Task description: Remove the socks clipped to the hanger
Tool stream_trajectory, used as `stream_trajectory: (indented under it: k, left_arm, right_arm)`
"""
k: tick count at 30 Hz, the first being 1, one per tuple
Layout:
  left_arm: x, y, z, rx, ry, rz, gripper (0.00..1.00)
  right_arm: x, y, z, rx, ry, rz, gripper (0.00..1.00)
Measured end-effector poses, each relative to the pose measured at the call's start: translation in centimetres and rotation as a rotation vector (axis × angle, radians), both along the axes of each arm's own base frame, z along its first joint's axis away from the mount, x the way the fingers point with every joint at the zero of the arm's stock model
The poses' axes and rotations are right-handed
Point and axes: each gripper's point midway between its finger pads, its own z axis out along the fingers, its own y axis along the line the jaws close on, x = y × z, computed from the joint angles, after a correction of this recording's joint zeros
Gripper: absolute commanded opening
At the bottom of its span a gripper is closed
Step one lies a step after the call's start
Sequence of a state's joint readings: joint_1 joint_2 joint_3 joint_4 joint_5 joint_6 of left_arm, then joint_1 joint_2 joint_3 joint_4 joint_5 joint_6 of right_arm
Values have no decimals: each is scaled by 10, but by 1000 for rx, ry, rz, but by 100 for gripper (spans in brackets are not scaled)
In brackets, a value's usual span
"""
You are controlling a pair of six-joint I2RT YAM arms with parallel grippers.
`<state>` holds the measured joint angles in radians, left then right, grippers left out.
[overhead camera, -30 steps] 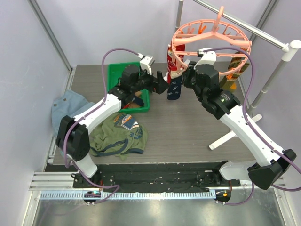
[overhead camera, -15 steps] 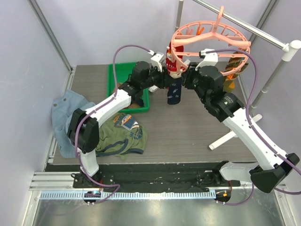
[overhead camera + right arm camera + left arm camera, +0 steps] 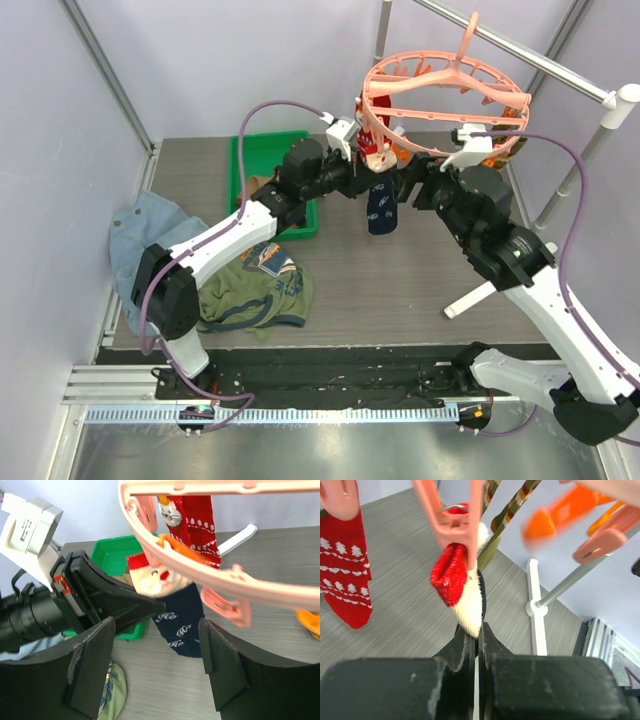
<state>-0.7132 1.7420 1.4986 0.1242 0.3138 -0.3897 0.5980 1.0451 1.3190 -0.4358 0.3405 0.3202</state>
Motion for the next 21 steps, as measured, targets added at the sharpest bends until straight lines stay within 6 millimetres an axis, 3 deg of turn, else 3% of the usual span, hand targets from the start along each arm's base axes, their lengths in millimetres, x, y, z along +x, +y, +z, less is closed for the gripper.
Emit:
stream_trajectory:
  k: [4, 9, 17, 21]
  left_arm:
    - [-7, 2, 3, -13, 17, -2, 0]
    - [-14, -1, 0, -24, 50, -10, 0]
    - [-28, -10, 2, -59, 112, -40, 0]
    - [-33, -13, 4, -72, 130, -50, 0]
  right_arm:
    - [-22, -7, -1, 20, -36, 40, 76]
    - [-37, -5, -31, 17, -60, 106, 76]
    - [-24, 11, -88, -12, -50, 150, 77]
    - [-12, 18, -105, -12, -52, 146, 79]
